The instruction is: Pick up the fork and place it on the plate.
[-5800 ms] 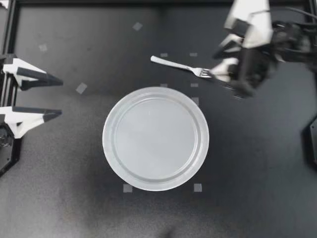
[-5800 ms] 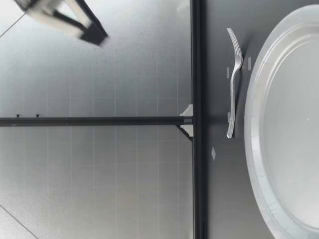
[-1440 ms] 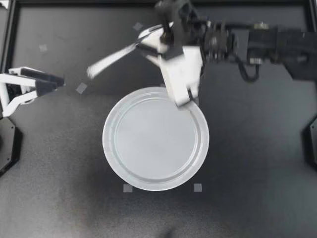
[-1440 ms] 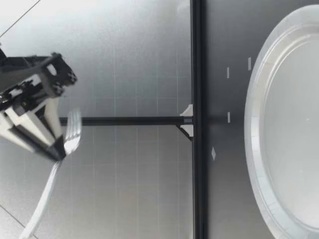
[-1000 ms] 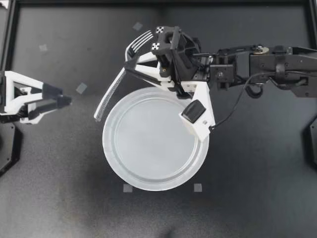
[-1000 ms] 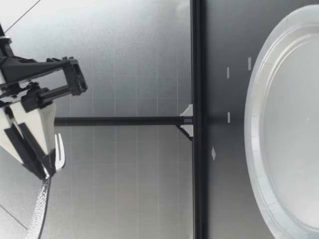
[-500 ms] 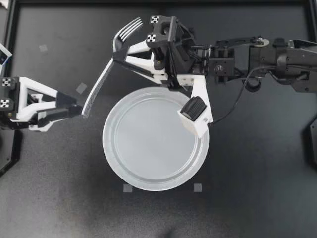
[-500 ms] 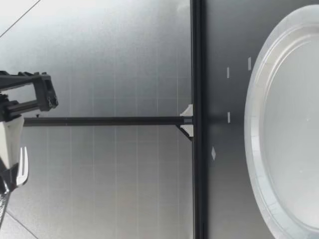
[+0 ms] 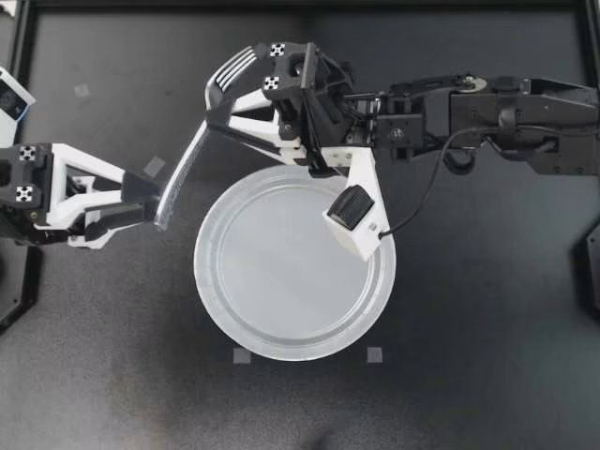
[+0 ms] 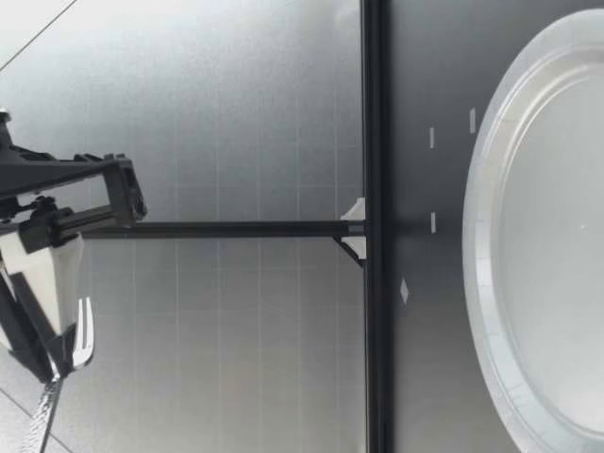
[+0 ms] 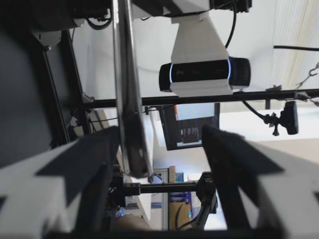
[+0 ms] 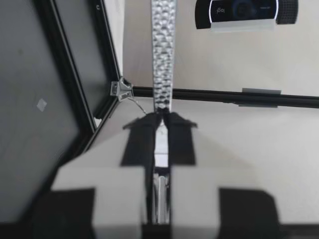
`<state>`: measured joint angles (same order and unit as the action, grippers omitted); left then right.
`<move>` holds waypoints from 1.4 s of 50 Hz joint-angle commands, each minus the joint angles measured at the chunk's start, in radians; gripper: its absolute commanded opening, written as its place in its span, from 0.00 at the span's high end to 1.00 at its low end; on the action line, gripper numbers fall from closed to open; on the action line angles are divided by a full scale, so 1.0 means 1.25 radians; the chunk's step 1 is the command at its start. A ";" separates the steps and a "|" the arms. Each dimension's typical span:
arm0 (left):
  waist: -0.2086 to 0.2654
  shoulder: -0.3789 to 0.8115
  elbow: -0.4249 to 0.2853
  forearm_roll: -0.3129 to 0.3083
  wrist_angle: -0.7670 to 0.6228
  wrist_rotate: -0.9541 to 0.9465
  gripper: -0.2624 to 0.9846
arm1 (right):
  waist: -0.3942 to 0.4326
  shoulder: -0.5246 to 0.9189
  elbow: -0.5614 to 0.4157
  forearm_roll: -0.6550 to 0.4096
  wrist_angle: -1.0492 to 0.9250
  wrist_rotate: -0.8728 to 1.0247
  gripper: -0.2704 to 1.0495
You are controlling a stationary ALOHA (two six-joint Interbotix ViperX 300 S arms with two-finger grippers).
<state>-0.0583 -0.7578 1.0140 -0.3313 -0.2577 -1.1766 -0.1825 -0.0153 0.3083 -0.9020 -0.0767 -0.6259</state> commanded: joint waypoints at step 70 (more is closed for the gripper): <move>-0.006 0.013 0.006 0.005 -0.047 -0.002 0.77 | -0.010 -0.056 0.015 0.108 -0.135 0.005 0.29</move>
<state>-0.0690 -0.7317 1.0278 -0.3313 -0.3053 -1.1858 -0.1917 -0.0383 0.3390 -0.7793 -0.2194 -0.6243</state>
